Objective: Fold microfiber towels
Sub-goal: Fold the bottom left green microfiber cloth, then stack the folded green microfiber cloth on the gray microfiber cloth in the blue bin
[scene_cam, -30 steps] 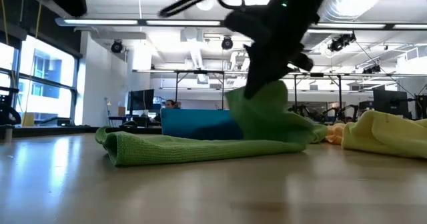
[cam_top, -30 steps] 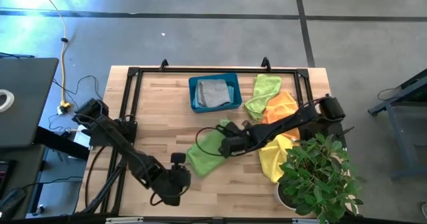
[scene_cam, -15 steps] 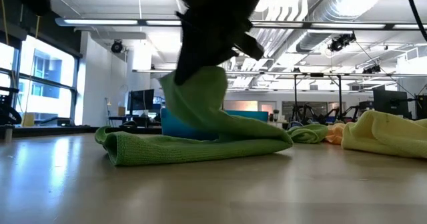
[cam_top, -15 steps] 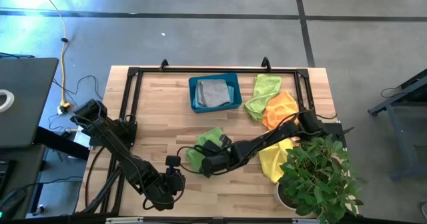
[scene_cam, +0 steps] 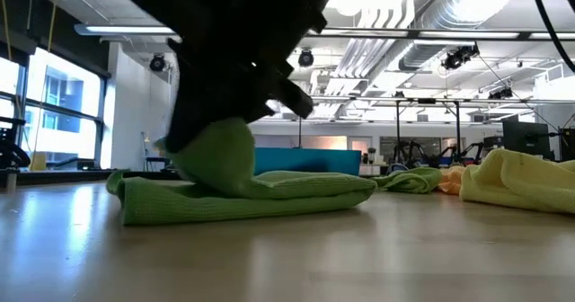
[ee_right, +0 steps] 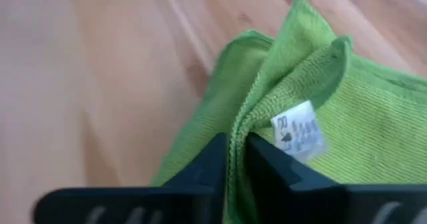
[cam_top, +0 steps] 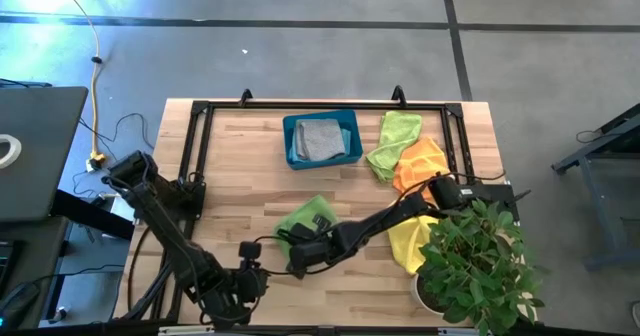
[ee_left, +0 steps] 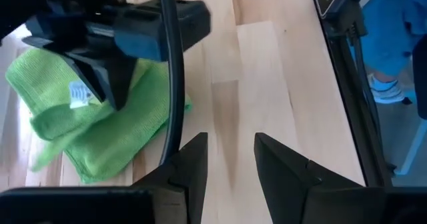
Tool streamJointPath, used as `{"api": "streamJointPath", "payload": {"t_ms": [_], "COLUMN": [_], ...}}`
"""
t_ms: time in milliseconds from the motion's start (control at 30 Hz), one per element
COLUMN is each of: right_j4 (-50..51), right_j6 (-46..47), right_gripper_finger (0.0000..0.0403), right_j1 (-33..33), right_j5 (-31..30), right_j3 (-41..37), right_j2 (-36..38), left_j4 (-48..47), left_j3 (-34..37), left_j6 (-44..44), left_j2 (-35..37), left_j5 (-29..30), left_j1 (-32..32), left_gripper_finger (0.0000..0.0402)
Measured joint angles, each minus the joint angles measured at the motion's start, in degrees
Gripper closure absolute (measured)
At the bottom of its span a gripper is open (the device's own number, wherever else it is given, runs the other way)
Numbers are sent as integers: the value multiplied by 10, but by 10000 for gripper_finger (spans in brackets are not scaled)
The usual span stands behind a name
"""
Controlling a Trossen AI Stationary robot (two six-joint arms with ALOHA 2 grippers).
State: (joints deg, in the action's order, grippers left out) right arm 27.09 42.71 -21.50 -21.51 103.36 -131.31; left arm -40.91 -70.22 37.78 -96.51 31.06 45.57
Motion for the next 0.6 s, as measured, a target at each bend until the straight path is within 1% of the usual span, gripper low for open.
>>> {"api": "streamJointPath", "payload": {"t_ms": [167, 300, 367, 433, 533, 600], "right_j4": [-43, -39, -22, 18, 94, 154], "right_j6": [-30, -79, -108, -141, -176, -186], "right_gripper_finger": [280, 238, 228, 226, 231, 238], "right_j1": [-10, -16, -20, -27, -37, -45], "right_j5": [12, 57, 71, 71, 65, 49], "right_j3": [0, 4, 12, 21, 28, 28], "right_j2": [0, 7, 14, 25, 46, 60], "left_j4": [0, 0, 0, 0, 1, 1], "left_j3": [0, 0, 0, 0, 0, 0], "left_j6": [20, 26, 26, 26, 26, 26], "left_j2": [0, 0, 0, 0, 0, 0], "left_j5": [3, 3, 3, 4, 11, 17], "left_j1": [4, 4, 4, 4, 3, 1], "left_gripper_finger": [287, 287, 287, 287, 287, 287]}}
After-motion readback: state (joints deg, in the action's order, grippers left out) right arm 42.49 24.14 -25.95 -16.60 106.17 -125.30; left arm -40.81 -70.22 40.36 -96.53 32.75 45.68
